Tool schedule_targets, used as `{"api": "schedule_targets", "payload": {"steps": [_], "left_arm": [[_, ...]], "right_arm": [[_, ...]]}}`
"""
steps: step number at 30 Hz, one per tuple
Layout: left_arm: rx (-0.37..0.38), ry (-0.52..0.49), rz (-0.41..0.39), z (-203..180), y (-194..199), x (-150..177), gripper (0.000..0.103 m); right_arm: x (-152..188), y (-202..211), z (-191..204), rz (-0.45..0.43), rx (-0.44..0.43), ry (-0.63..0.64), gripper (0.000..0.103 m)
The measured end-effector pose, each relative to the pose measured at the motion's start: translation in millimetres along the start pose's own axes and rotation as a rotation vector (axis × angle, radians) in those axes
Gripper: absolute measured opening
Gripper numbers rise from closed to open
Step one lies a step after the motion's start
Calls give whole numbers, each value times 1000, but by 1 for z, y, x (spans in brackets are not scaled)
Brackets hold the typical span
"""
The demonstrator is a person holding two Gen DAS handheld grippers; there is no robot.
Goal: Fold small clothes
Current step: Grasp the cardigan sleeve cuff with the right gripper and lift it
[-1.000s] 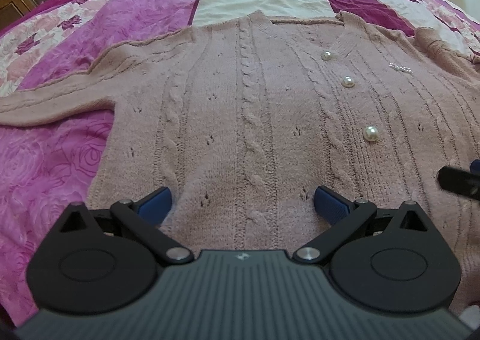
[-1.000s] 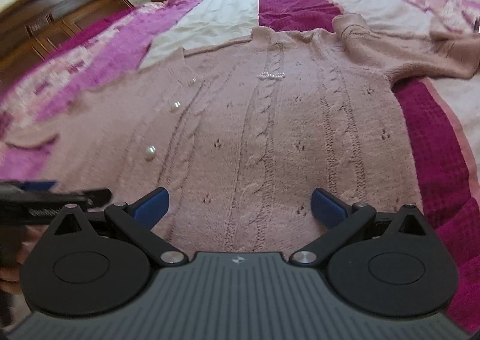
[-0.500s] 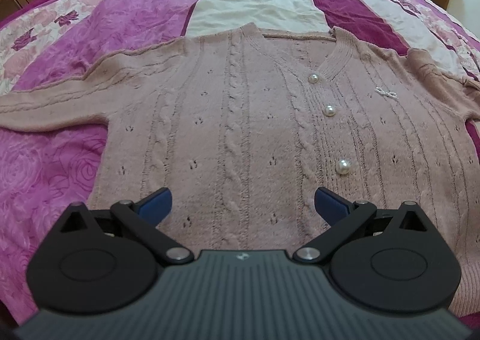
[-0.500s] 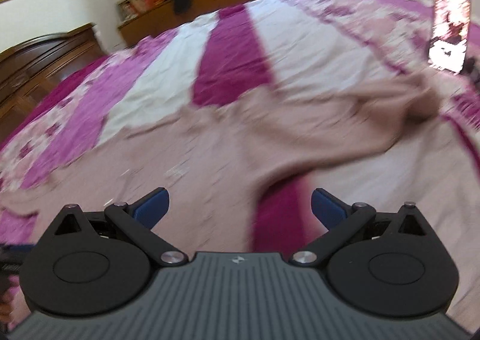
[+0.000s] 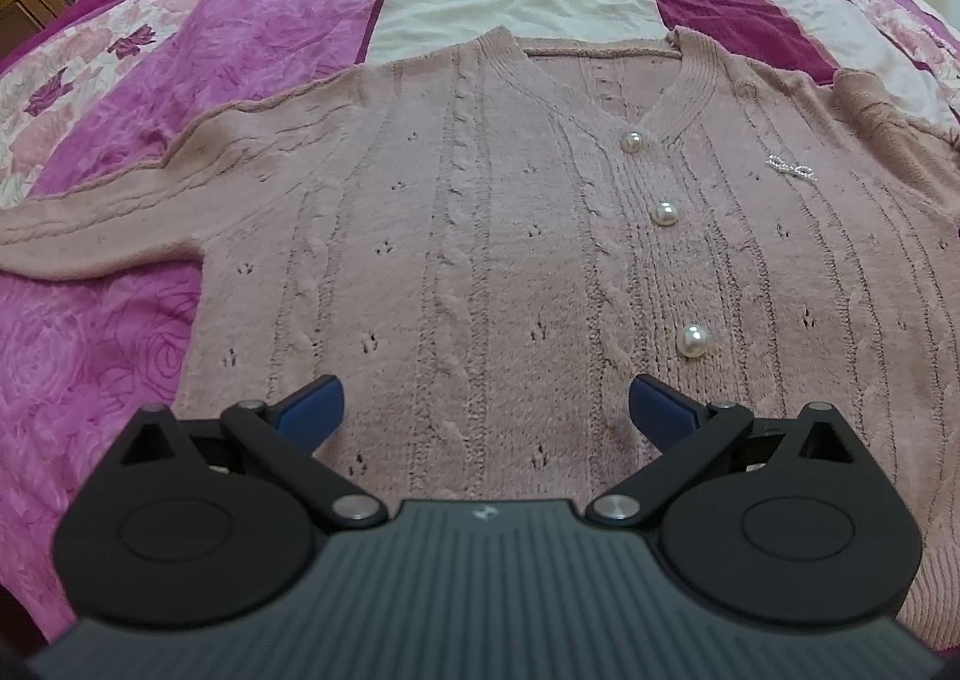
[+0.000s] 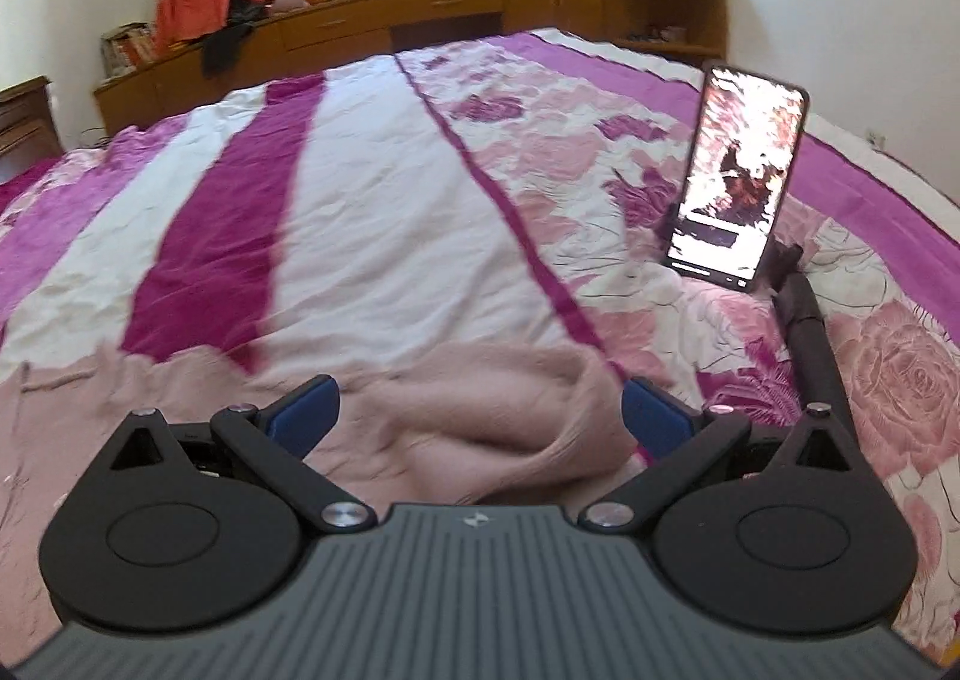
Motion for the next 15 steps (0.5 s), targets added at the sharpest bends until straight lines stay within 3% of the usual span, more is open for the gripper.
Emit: {"api": "schedule_targets", "payload": {"steps": [2,5,10,12,15], "left_arm": [[-5,-4,3,-1,-1,0,103],[-11,-10,6,-2,-2,1,103],[-11,-10,0,-1,0,-2,103],[-7,-8,-4,0,1,-2,103],[0,-4,-9,1,2,-4,103]], "right_arm": [[2,-16,-9,31,3,-35,102],[11,-33,-17,69,-1,-78,94],[25,-44,-18,99,26,-131,37],[21,-37,-17,67,0,-153,27],[10,-21,-11,16,-40,-182,24]]}}
Point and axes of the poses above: each gripper's, at about its wrist camera, not at the fingertips, and y roughly against the way its jaws point, z to its left, x to its underside, the point moved 9 cm from there along -y, roughly the way its jaws point, and after that the axes turned 12 degrees about y, right-handed, at the moved point
